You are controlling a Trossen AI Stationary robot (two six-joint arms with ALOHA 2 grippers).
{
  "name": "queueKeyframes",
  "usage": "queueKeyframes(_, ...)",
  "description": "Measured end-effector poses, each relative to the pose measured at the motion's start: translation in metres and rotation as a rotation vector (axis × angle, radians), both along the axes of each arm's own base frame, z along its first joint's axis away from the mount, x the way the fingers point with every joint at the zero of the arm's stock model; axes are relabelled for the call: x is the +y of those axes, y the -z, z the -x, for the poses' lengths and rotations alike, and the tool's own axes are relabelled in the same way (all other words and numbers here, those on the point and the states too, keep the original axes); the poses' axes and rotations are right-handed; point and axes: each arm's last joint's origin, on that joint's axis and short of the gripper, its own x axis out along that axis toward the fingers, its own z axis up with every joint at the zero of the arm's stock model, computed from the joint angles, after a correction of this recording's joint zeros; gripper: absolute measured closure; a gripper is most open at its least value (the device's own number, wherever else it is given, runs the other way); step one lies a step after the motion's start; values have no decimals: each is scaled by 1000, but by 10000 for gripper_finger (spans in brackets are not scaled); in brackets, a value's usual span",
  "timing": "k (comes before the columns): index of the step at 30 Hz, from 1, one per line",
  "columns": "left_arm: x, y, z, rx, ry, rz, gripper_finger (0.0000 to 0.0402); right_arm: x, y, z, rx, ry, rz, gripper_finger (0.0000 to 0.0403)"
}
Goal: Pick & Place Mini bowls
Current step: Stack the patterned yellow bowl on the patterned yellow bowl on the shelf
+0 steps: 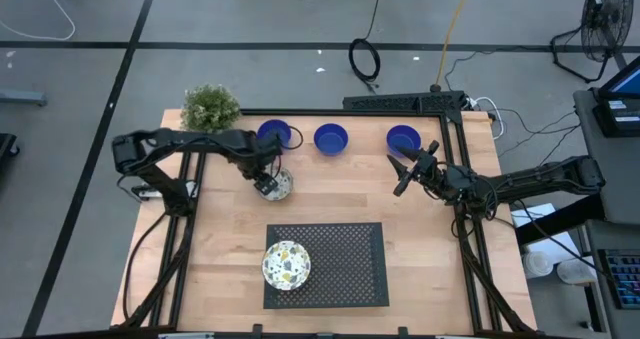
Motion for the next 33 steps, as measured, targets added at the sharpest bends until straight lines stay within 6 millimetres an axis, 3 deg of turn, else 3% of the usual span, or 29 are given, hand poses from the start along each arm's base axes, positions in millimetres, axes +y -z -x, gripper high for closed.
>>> queueKeyframes(5, 1, 0, -2, 22, -1, 9, 176, 0, 0, 0, -1, 0, 0, 250)
queueKeyframes(16, 4, -29, -23, -61, 58, -52, 176, 0, 0, 0, 1, 2, 0, 250)
queueKeyframes(33, 4, -29, -20, -17, -4, -68, 176, 0, 1, 0, 7, 1, 0, 250)
